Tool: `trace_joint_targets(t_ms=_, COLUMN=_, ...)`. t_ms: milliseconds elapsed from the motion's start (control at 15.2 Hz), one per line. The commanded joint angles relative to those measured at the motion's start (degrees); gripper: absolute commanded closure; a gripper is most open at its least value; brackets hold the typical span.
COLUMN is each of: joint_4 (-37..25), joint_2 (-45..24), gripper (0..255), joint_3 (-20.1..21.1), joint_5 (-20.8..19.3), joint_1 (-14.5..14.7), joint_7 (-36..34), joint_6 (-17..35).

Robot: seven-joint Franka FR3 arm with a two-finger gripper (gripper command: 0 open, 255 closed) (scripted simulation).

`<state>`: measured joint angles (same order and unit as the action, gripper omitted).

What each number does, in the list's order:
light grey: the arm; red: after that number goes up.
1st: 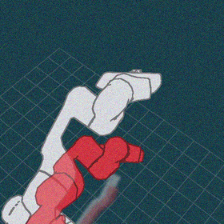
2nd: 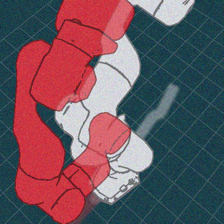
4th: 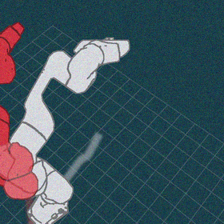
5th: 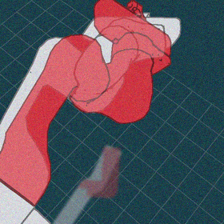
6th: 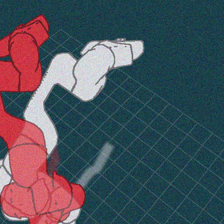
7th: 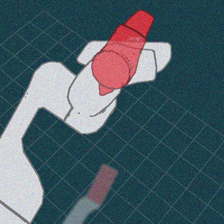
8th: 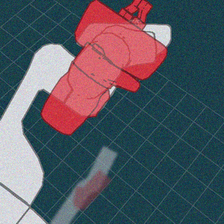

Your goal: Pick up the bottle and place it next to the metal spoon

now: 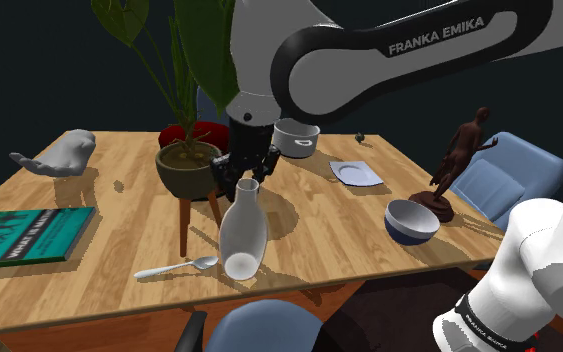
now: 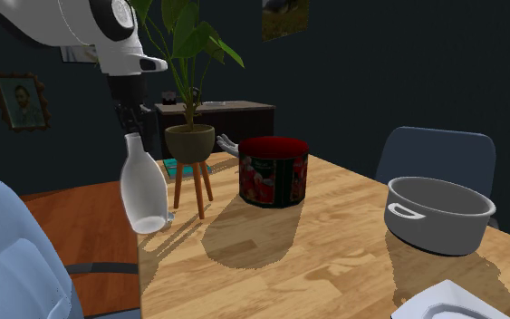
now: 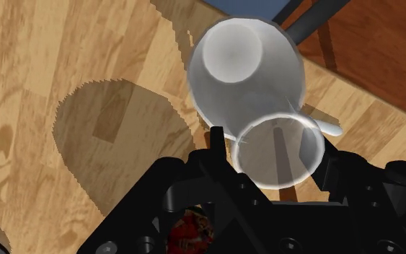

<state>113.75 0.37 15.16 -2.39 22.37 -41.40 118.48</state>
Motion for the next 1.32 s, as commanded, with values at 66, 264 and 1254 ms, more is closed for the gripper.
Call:
trace_joint_targets(t_ms=66, joint_4=1.77, joint_2=-0.47, gripper=255, joint_3=-0.05, joint_5=-0.19, joint_1=-0.05, joint_7=-0.07, joint_6=2.27)
trace_joint_targets(t_ms=264, joint_4=3.55, joint_2=-1.33, gripper=255, joint_3=-0.03, joint_5=-0.54, joint_1=-0.03, joint_7=-0.38, joint_6=4.88)
trace_joint_targets(t_ms=1254, joint_4=2.55, joint_2=-0.5, gripper=0, joint_3=-0.02, joint_5=-0.23, joint_1=-0.03, joint_7=-0.17, joint_6=3.08)
